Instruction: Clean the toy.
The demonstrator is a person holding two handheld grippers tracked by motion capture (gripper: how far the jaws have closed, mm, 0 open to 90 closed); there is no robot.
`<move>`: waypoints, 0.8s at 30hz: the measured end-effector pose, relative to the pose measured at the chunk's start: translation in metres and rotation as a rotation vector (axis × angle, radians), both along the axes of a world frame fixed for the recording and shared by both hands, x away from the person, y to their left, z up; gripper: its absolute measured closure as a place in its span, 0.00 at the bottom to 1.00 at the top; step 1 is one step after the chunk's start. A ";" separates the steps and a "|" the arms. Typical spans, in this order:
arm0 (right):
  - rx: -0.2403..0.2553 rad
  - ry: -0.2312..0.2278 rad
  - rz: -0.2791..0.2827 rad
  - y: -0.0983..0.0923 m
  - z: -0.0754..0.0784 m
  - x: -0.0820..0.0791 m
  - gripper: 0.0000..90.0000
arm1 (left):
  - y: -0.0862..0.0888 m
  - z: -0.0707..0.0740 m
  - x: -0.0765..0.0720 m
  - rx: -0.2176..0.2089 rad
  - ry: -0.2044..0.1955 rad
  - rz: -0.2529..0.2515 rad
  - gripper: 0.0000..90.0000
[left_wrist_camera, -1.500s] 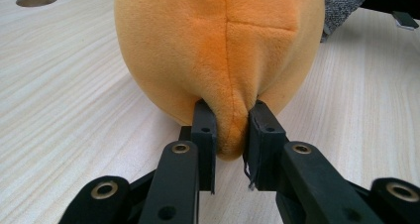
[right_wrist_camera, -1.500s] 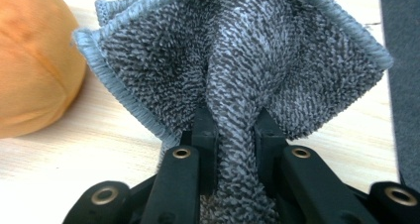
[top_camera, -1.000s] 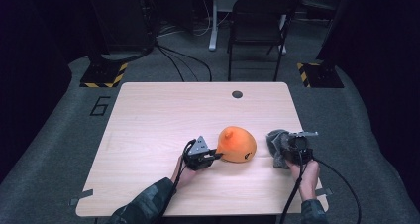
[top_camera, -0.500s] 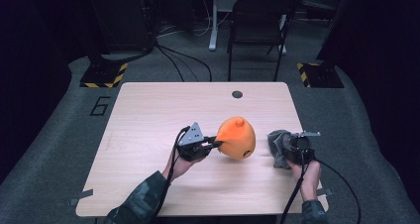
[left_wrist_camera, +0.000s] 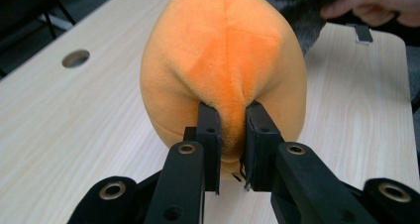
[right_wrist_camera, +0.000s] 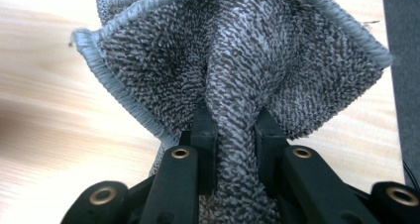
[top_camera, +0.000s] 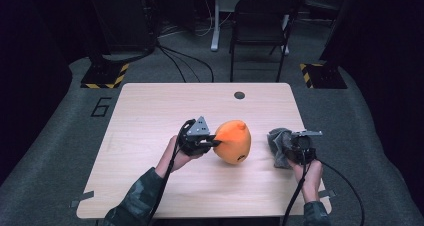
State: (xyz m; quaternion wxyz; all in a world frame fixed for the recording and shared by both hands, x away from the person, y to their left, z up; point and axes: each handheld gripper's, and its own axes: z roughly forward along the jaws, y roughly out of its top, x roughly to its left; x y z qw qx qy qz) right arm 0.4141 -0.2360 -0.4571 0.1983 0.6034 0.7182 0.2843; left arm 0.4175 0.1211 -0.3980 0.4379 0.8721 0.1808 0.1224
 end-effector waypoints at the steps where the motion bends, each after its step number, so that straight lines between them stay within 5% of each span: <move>1: 0.003 -0.010 0.005 0.001 0.002 0.000 0.85 | -0.001 -0.002 0.001 0.008 0.009 0.002 0.88; 10: 0.096 -0.120 0.112 0.020 0.045 -0.013 0.85 | -0.012 -0.023 0.008 0.060 0.049 0.007 0.87; 18: 0.120 -0.228 0.304 0.086 0.099 -0.038 0.85 | -0.015 -0.025 0.007 0.055 0.032 0.013 0.87; 24: 0.106 -0.212 0.415 0.133 0.104 -0.041 0.85 | -0.020 -0.025 0.000 0.093 -0.039 -0.011 0.88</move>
